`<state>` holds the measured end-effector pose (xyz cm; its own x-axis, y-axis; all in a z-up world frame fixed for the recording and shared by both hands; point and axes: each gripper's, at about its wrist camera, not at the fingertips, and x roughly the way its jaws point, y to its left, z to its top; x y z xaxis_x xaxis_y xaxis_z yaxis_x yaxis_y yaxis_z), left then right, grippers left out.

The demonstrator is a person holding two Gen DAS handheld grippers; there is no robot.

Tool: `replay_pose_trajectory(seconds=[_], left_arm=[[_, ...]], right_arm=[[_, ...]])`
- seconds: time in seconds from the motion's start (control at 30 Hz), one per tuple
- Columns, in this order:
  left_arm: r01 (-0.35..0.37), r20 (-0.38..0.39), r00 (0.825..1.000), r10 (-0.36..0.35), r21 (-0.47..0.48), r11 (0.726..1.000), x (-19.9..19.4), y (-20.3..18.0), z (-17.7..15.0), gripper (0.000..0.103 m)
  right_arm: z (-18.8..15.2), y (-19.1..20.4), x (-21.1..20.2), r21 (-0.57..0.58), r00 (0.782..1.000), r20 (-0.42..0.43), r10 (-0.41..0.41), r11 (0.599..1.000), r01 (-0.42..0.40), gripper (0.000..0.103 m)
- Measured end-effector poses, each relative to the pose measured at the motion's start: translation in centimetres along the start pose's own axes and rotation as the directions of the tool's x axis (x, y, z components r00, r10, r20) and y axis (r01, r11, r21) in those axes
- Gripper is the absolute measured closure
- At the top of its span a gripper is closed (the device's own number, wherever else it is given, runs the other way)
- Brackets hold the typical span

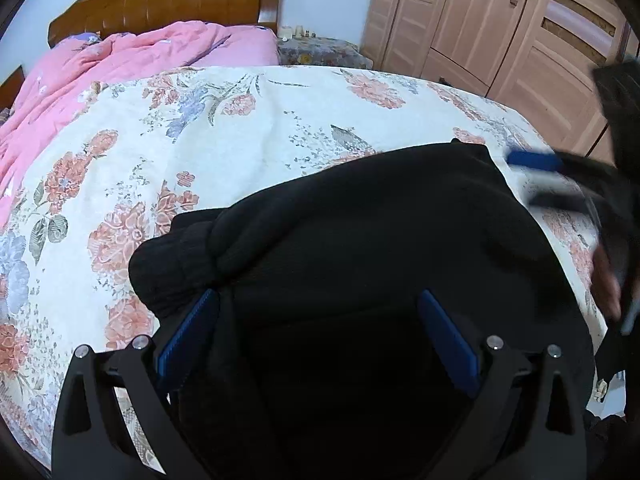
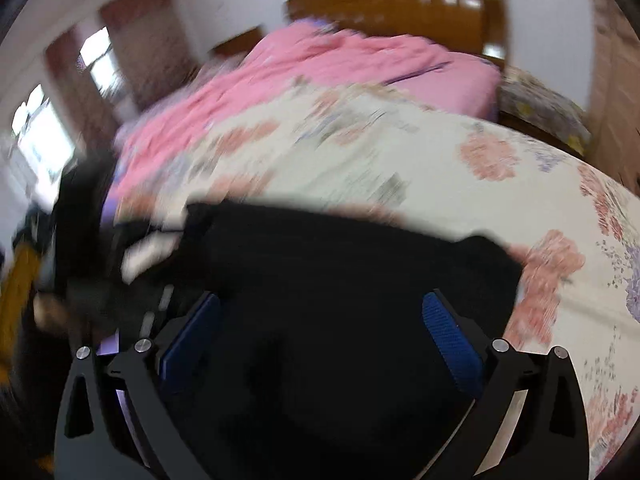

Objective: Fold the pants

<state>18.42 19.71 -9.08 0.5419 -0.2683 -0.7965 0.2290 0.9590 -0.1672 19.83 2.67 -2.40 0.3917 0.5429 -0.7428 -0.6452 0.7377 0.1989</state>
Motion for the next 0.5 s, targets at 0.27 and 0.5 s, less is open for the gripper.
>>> replay_pose_trajectory(seconds=[0.27, 0.5], left_arm=[[-0.02, 0.004, 1.0, 0.02, 0.011, 1.0, 0.0, -0.2, -0.1, 0.004], [-0.024, 0.012, 1.0, 0.023, 0.01, 1.0, 0.0, -0.2, -0.1, 0.004]], right_arm=[[-4.5, 0.1, 0.0, -0.087, 0.989, -0.066, -0.134, 0.988, 0.128, 0.005], [-6.2, 3.1, -4.0, -0.099, 0.995, 0.007, -0.095, 0.991, 0.096, 0.004]])
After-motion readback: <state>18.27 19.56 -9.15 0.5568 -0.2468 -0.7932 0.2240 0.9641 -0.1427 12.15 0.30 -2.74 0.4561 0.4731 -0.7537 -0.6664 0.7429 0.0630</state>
